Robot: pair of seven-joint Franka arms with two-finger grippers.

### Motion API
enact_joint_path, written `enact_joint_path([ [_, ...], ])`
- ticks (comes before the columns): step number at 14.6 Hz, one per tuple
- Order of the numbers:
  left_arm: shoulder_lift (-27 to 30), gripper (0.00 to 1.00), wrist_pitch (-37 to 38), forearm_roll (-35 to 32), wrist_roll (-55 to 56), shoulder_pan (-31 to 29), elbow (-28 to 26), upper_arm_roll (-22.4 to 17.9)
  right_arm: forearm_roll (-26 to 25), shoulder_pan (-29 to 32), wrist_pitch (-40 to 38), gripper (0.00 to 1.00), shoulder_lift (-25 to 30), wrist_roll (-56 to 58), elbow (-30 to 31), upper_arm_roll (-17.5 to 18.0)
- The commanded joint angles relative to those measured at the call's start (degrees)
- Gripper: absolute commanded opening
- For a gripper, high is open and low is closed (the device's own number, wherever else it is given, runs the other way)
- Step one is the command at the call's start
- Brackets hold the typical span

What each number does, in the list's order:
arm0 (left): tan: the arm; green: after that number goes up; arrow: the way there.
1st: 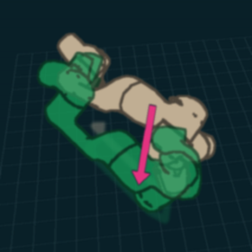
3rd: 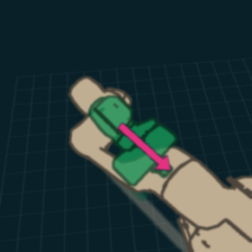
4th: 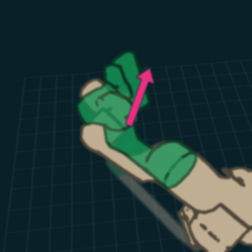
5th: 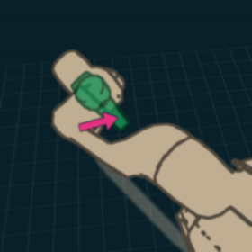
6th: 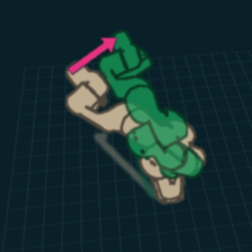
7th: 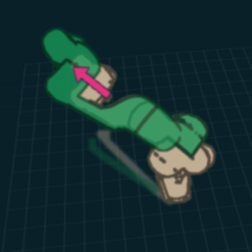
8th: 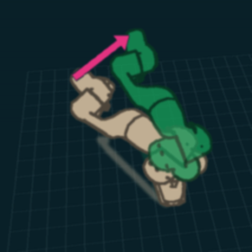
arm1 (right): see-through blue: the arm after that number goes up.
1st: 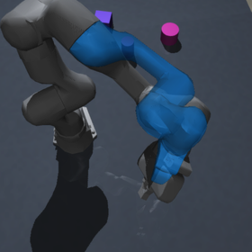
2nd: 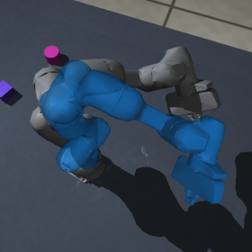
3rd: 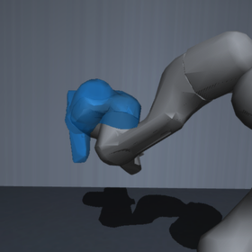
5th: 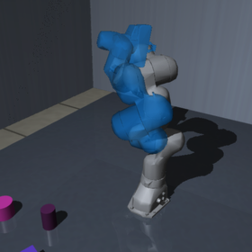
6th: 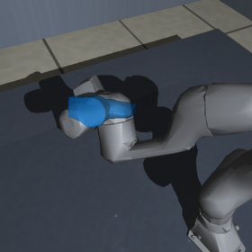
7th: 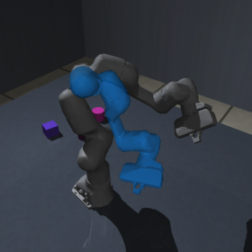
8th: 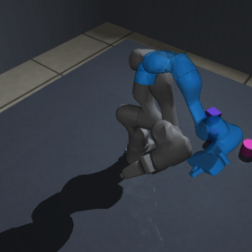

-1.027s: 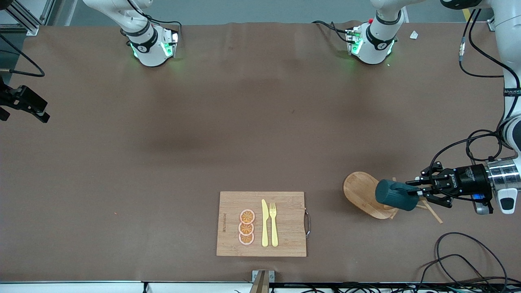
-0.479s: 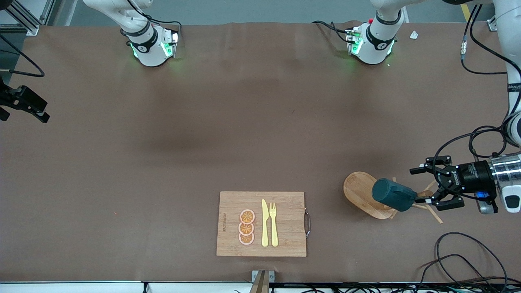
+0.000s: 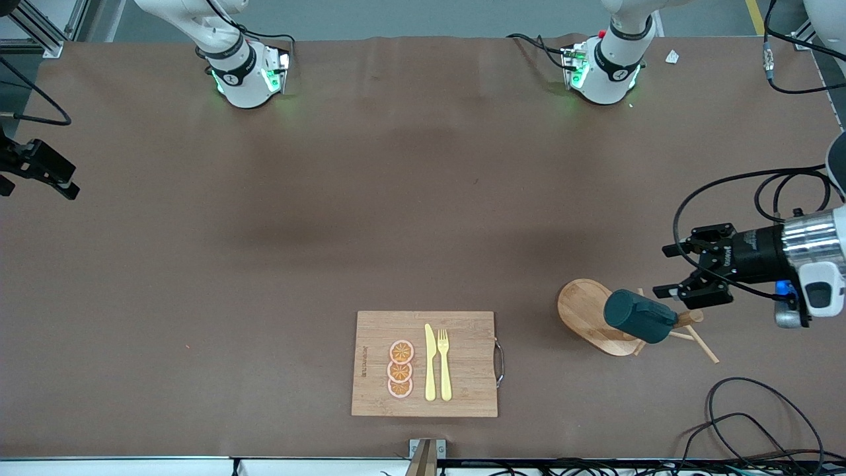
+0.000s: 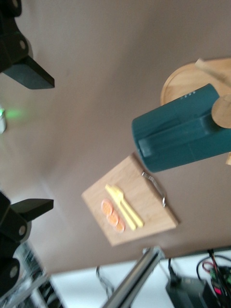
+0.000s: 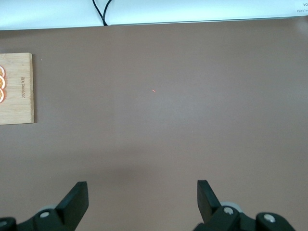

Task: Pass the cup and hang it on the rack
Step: 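Open the left gripper and release the mug handle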

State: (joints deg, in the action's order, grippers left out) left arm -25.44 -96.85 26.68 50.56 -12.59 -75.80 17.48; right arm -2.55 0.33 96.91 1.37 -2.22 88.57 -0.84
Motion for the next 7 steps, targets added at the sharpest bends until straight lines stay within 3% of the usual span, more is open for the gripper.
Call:
enact_joint_path([
  [1, 0.6, 1.0, 0.3, -9.1, -0.4, 0.2, 1.0, 4.1, 1.0, 1.2, 0.6, 1.0, 0.6, 0.8, 0.9, 0.6],
  [7, 2.8, 1.0, 0.4, -30.9, -9.3, -0.6, 1.0, 14.2, 1.0, 1.1, 0.6, 1.0, 0.6, 0.8, 0.8, 0.7],
])
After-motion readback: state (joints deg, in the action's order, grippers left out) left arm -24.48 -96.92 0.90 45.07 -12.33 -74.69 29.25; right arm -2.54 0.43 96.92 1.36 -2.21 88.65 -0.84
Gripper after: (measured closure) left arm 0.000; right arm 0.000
